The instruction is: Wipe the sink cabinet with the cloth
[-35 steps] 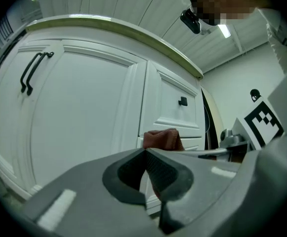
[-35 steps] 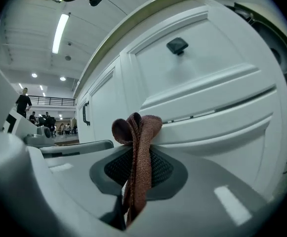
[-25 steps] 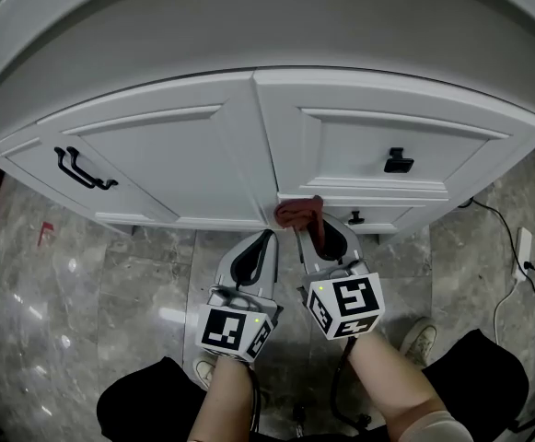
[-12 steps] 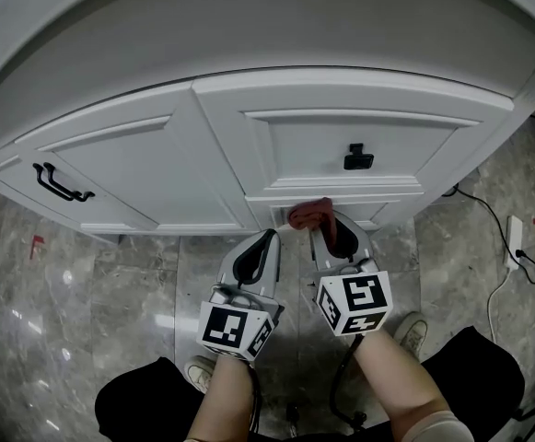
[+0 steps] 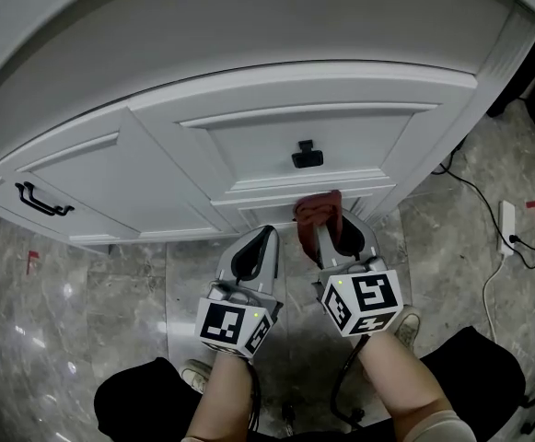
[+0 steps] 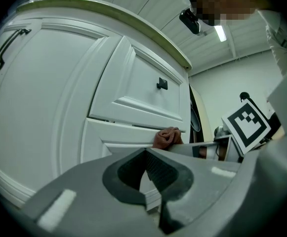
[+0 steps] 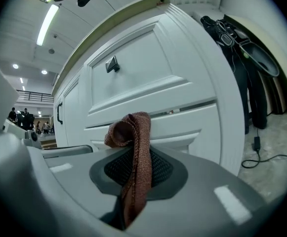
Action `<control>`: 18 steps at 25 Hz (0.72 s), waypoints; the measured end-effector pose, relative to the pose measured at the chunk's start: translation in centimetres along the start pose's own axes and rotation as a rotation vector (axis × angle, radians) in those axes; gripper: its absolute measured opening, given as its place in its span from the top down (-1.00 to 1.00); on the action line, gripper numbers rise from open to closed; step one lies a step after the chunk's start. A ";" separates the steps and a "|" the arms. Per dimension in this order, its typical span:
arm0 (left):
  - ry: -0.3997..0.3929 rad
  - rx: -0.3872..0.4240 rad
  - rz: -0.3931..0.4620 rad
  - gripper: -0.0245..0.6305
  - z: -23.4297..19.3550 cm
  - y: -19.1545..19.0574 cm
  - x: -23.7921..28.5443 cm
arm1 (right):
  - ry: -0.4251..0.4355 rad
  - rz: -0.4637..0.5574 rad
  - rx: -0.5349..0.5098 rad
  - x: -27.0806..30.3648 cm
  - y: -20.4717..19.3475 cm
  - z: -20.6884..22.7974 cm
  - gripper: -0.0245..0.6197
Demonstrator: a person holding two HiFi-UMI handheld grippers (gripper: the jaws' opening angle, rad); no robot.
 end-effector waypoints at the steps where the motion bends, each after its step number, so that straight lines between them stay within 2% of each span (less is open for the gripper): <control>1: -0.006 -0.002 0.001 0.93 0.2 -0.1 0.3 | -0.012 0.003 0.000 -0.2 0.2 0.6 0.67; 10: -0.050 -0.004 -0.003 0.93 2.1 -0.3 2.2 | -0.148 0.020 0.032 -2.6 1.0 6.0 0.67; 18: -0.070 0.001 -0.001 0.93 3.0 -0.9 3.0 | -0.223 0.033 0.078 -3.8 1.5 8.1 0.67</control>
Point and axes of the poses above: the fingertips, and each gripper's own axes: x forward along the fingers, z to its right, y out of its top, the point moved 8 cm from there along -x, backward along the fingers, and after that the axes turned 3 degrees about -y, right-handed, at the moved point
